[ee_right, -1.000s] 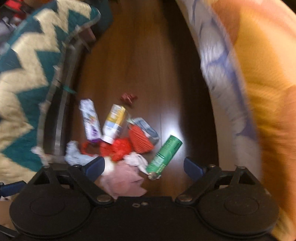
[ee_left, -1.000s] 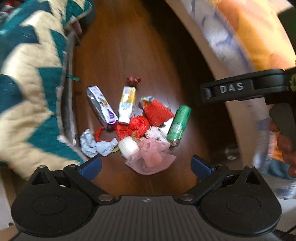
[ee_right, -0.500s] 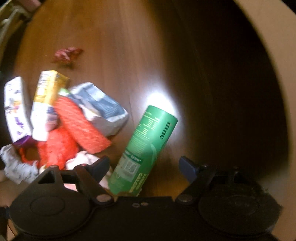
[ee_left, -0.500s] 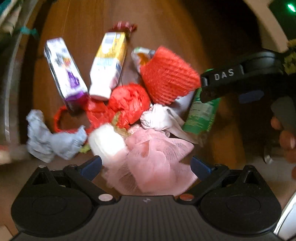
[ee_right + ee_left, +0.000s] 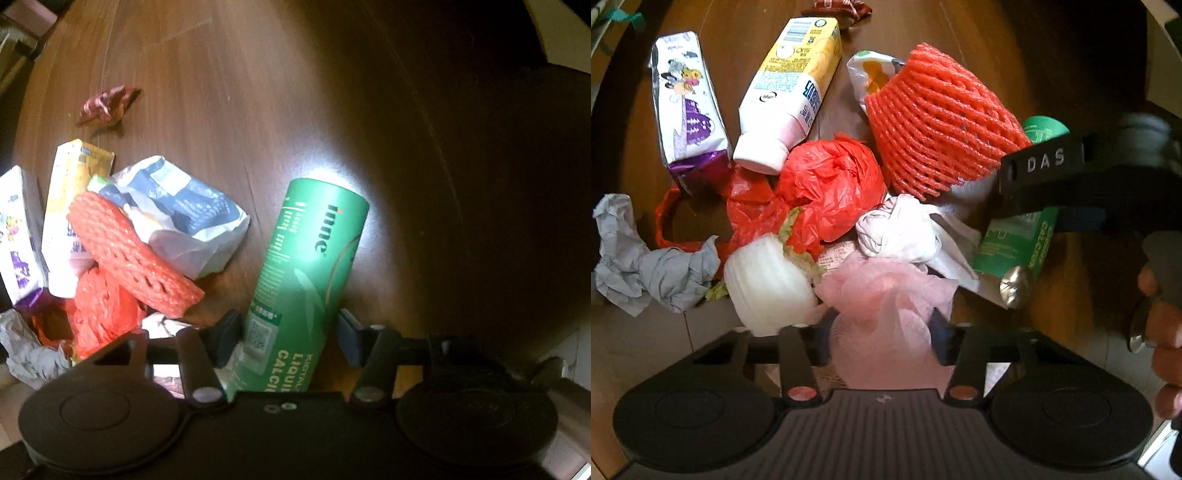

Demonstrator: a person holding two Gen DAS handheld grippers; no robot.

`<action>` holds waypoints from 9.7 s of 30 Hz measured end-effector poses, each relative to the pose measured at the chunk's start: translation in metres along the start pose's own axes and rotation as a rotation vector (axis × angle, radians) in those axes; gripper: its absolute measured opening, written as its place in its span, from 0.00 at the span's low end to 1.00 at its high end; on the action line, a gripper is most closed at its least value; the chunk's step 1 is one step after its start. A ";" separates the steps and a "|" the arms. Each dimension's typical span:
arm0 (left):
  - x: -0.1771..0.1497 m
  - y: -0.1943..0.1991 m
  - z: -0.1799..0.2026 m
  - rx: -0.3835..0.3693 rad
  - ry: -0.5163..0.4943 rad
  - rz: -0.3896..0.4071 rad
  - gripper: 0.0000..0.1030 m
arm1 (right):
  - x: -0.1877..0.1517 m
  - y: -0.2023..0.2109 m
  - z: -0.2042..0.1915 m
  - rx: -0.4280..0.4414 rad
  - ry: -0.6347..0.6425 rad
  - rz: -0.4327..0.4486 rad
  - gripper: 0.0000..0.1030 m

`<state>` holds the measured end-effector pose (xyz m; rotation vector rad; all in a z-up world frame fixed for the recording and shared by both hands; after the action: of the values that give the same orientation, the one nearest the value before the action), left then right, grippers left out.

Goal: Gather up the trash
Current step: 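Grasp the pink mesh bag with left tool while right tool grasps the green can, then carry pink mesh bag and green can up over the green wastebasket, then open left tool dropping mesh bag while right tool releases green can into basket, then lower both tools back down to the trash pile, then grasp the white foam net with left tool while right tool grasps orange foam net, then carry white and orange foam nets up over the green wastebasket, then open left tool dropping white net while right tool releases orange net into basket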

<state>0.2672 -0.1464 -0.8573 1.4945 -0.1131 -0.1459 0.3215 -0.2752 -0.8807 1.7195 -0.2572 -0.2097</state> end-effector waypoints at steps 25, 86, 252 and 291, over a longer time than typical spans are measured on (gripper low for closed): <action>-0.046 0.277 -0.041 0.013 0.016 0.151 0.15 | -0.059 0.320 -0.055 0.137 0.120 0.105 0.46; 0.045 0.587 -0.363 0.066 0.235 0.206 0.16 | -0.078 0.532 -0.525 -0.014 1.160 0.272 0.44; -0.049 0.580 -0.140 -0.167 0.373 0.408 0.58 | -0.076 0.616 -0.226 0.327 0.699 0.391 0.07; -0.003 0.647 -0.353 -0.024 0.395 0.405 0.58 | -0.092 0.567 -0.482 0.127 0.956 0.259 0.08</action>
<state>0.3398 0.2469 -0.2385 1.4211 -0.0924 0.4702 0.3399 0.1199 -0.2437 1.7044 0.2230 0.8211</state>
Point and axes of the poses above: each gripper's, at about its wrist camera, not at the fingertips, and y roughly against the way its jaws point, z to its right, x to its top, the point moved 6 cm from there along -y, roughly the way its jaws point, and after that the axes turned 1 degree about -z, right-handed, at the moved point
